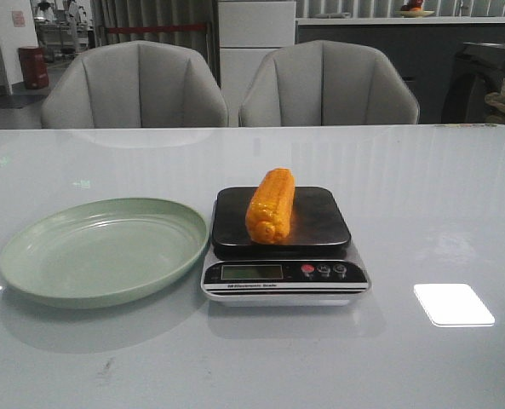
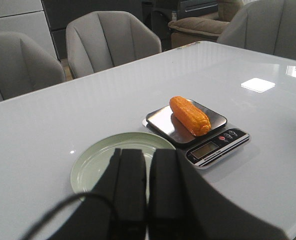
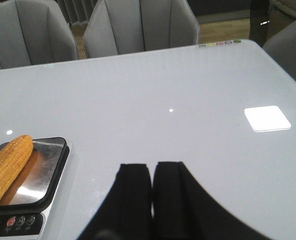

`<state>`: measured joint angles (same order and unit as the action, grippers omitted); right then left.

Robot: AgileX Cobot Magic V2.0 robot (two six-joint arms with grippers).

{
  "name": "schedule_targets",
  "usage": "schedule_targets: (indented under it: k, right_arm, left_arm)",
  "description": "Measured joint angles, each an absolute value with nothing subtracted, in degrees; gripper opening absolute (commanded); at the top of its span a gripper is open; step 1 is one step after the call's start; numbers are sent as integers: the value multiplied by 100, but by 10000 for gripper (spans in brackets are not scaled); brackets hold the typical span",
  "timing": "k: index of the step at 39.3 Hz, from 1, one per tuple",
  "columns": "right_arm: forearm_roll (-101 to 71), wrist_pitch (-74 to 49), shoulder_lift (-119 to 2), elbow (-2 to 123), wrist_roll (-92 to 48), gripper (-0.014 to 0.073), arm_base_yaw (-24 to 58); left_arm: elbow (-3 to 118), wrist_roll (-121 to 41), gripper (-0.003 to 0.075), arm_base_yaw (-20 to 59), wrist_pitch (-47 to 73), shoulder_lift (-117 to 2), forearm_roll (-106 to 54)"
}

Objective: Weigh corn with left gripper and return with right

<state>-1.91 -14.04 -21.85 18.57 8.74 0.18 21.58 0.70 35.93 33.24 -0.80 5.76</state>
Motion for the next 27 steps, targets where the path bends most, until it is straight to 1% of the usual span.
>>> schedule_targets:
  k: [8,10,12,13,16,19,21,23,27]
  right_arm:
    - [-213,-1596,-2195,1857,887,169,18]
    - [-223,-1639,-2195,1857,887,182,18]
    - [-221,-1669,-2208,1857,887,221,18]
    - [-221,-1690,-2221,1862,871,257,18]
    - [-221,-1730,-2325,1931,777,394,33]
    - [-221,-1784,-2520,2070,674,550,185]
    - [-221,-1828,-2697,2208,597,624,315]
    - [-221,-1853,-2940,2345,551,603,498]
    - [-221,-1863,-3454,2683,491,603,916]
  left_arm:
    - [2158,70,114,3593,3324,-80,576]
    - [2158,70,114,3593,3324,-80,576]
    - [2158,70,114,3593,3324,-80,576]
    - [2158,70,114,3593,3324,-80,576]
    - [2158,70,114,3593,3324,-80,576]
    - [2158,70,114,3593,3324,-80,576]
    - [2158,70,114,3593,3316,-80,576]
    - [2158,70,114,3593,3316,-80,576]
    - [2158,70,114,3593,3316,-80,576]
